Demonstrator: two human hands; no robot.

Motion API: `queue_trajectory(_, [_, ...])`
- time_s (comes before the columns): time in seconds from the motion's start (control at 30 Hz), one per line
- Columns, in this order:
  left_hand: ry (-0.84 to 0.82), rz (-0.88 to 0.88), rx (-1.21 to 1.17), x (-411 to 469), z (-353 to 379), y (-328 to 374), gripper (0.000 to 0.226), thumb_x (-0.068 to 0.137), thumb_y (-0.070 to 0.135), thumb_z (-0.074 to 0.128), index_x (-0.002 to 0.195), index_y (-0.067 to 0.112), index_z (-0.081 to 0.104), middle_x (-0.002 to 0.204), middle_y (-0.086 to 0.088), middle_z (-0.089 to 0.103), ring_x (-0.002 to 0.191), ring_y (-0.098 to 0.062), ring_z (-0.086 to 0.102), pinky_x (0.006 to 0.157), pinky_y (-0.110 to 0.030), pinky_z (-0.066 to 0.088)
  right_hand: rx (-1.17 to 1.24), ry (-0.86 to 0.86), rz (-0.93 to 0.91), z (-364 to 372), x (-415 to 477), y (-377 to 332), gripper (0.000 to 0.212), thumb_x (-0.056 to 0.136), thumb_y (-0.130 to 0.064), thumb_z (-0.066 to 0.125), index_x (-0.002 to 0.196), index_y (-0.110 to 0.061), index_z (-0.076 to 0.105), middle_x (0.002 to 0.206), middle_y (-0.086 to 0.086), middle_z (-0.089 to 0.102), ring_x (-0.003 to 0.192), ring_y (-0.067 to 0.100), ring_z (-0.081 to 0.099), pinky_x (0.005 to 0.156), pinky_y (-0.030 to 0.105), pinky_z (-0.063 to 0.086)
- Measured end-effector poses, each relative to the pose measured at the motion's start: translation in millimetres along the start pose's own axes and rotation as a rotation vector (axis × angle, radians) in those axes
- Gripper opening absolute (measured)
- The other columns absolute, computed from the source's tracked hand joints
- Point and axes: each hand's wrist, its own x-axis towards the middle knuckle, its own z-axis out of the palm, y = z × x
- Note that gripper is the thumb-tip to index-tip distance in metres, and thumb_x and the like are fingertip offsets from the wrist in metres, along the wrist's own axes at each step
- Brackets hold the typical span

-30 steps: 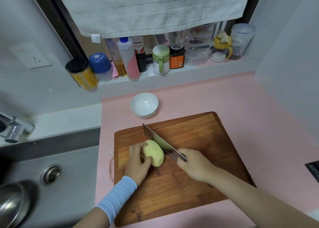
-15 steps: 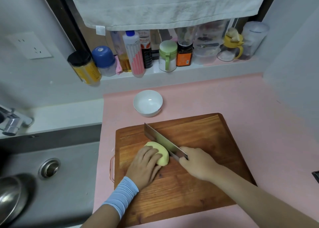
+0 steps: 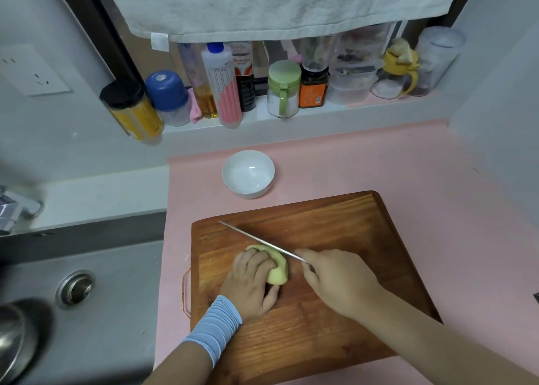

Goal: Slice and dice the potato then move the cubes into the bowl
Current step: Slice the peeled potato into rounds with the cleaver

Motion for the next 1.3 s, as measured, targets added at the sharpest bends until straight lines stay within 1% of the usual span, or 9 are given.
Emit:
queue_trajectory(0.17, [0.019, 0.006, -0.01, 1, 1, 0, 0.04, 0.082, 0.039, 0.056, 0.111, 0.013, 0.049, 0.118, -0.005, 0.046, 0.111, -0.028, 0.047, 0.111, -0.035, 0.022, -0.002, 0.015, -0.076, -11, -11, -12, 0.036, 0.106, -0.039, 0.032, 0.135, -0.036, 0.052, 0.083, -0.007, 0.065, 0.072, 0.016, 0.063, 0.064, 0.035, 0.052])
queue_trajectory(0.33, [0.015, 0.013, 0.014, 2, 0, 1, 0.04, 0.082, 0.04, 0.055, 0.112, 0.013, 0.05, 0.118, -0.005, 0.046, 0.111, -0.028, 0.047, 0.111, -0.036, 0.022, -0.014, -0.02, -0.025, -23, -19, -18, 0.035, 0.108, -0.035, 0.031, 0.137, -0.03, 0.05, 0.094, -0.006, 0.067, 0.081, 0.018, 0.066, 0.07, 0.035, 0.051])
queue_trajectory(0.47, [0.0, -0.001, 0.011, 2, 0, 1, 0.039, 0.083, 0.041, 0.055, 0.11, 0.014, 0.049, 0.117, -0.004, 0.046, 0.111, -0.028, 0.047, 0.11, -0.036, 0.022, -0.03, -0.049, -0.02, -28, -18, -17, 0.033, 0.108, -0.035, 0.03, 0.131, -0.029, 0.052, 0.086, -0.007, 0.065, 0.074, 0.018, 0.064, 0.068, 0.037, 0.054])
queue_trajectory(0.57, [-0.01, -0.018, 0.01, 1, 0, 0, 0.039, 0.083, 0.041, 0.054, 0.11, 0.014, 0.049, 0.117, -0.004, 0.046, 0.112, -0.029, 0.047, 0.107, -0.04, 0.027, -0.033, -0.064, -0.022, -28, -15, -18, 0.028, 0.107, -0.033, 0.032, 0.123, -0.03, 0.056, 0.079, -0.007, 0.061, 0.068, 0.017, 0.061, 0.064, 0.038, 0.054])
queue_trajectory(0.73, [-0.024, -0.039, 0.006, 2, -1, 0, 0.039, 0.085, 0.042, 0.051, 0.111, 0.013, 0.048, 0.119, -0.006, 0.046, 0.114, -0.03, 0.046, 0.102, -0.045, 0.033, -0.051, -0.108, -0.009, -32, -8, -18, 0.02, 0.106, -0.029, 0.036, 0.096, -0.025, 0.052, 0.073, -0.005, 0.06, 0.061, 0.017, 0.057, 0.062, 0.04, 0.053])
queue_trajectory(0.97, [-0.05, -0.062, 0.011, 2, -1, 0, 0.042, 0.098, 0.049, 0.031, 0.112, 0.013, 0.048, 0.121, -0.006, 0.045, 0.116, -0.031, 0.044, 0.103, -0.046, 0.031, -0.049, -0.156, 0.028, -33, -2, -17, 0.02, 0.105, -0.026, 0.038, 0.088, -0.024, 0.049, 0.073, -0.002, 0.06, 0.064, 0.021, 0.061, 0.065, 0.044, 0.056])
queue_trajectory(1.07, [-0.05, -0.071, -0.002, 1, -1, 0, 0.039, 0.095, 0.047, 0.039, 0.112, 0.014, 0.047, 0.121, -0.006, 0.045, 0.115, -0.031, 0.044, 0.103, -0.046, 0.029, -0.03, -0.155, 0.017, -30, 4, -18, 0.021, 0.104, -0.03, 0.036, 0.085, -0.025, 0.045, 0.077, 0.0, 0.06, 0.069, 0.025, 0.061, 0.067, 0.044, 0.054])
queue_trajectory(1.13, [-0.045, -0.065, -0.004, 1, -1, -1, 0.038, 0.088, 0.044, 0.047, 0.111, 0.014, 0.047, 0.12, -0.006, 0.044, 0.114, -0.031, 0.044, 0.103, -0.046, 0.029, -0.021, -0.165, 0.028, -30, 4, -15, 0.022, 0.104, -0.031, 0.036, 0.089, -0.024, 0.049, 0.078, 0.0, 0.061, 0.07, 0.024, 0.061, 0.068, 0.043, 0.055])
queue_trajectory(1.3, [-0.046, -0.064, 0.003, 2, -1, -1, 0.038, 0.086, 0.043, 0.048, 0.111, 0.014, 0.047, 0.12, -0.006, 0.044, 0.114, -0.031, 0.044, 0.103, -0.045, 0.028, -0.017, -0.186, 0.031, -30, 5, -6, 0.022, 0.104, -0.032, 0.038, 0.089, -0.025, 0.053, 0.073, -0.005, 0.058, 0.065, 0.017, 0.059, 0.065, 0.041, 0.055])
